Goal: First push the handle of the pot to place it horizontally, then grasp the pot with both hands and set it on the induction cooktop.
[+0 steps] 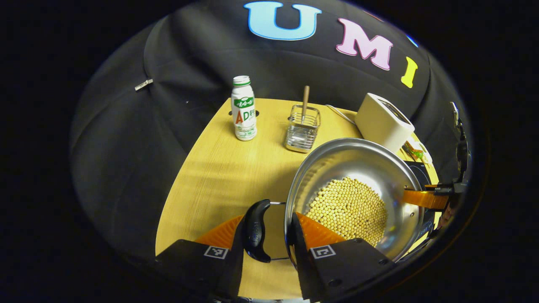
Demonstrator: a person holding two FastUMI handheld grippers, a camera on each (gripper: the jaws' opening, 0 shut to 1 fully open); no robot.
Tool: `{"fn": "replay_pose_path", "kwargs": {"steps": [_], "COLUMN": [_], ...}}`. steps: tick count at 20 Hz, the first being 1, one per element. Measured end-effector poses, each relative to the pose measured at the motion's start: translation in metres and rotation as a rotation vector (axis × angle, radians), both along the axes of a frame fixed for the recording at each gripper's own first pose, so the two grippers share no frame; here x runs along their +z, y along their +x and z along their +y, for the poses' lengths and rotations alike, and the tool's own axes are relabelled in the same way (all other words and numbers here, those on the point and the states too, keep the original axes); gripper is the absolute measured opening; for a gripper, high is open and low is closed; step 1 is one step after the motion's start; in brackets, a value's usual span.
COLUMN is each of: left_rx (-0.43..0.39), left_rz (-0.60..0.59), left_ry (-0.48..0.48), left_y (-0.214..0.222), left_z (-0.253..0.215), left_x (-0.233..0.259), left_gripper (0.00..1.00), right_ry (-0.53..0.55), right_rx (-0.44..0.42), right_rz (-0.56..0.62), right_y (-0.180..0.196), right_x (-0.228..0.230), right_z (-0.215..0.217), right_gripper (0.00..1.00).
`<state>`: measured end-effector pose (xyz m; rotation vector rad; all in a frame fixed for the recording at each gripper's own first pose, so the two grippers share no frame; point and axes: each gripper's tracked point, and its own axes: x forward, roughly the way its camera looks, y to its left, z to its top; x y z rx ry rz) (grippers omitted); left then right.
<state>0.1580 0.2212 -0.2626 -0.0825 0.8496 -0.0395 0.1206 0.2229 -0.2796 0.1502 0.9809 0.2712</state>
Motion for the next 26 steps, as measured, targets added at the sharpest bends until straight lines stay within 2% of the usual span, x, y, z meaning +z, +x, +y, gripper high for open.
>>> {"fn": "replay_pose_path", "kwargs": {"steps": [5, 11, 17, 26], "left_rx": [-0.036, -0.104, -0.155, -0.179], "left_rz": [0.019, 0.011, 0.008, -0.006], "left_ry": [-0.023, -0.037, -0.038, -0.052], "left_y": [-0.011, -0.011, -0.005, 0.012], "left_z": [-0.057, -0.127, -0.184, -0.252], "left_x": [0.023, 0.039, 0.042, 0.034], "left_gripper": [0.56, 0.56, 0.56, 0.56], "right_ry": [-0.013, -0.029, -0.038, -0.052], "right_rx": [-0.017, -0.081, -0.121, -0.148], "right_rz": [-0.011, -0.032, -0.029, -0.017], "right_y": [-0.012, -0.024, -0.027, -0.014], "right_x": [0.023, 0.038, 0.033, 0.018], "right_z": [-0.06, -0.134, -0.191, -0.255], "right_gripper": [0.53, 0.53, 0.53, 0.53]}}
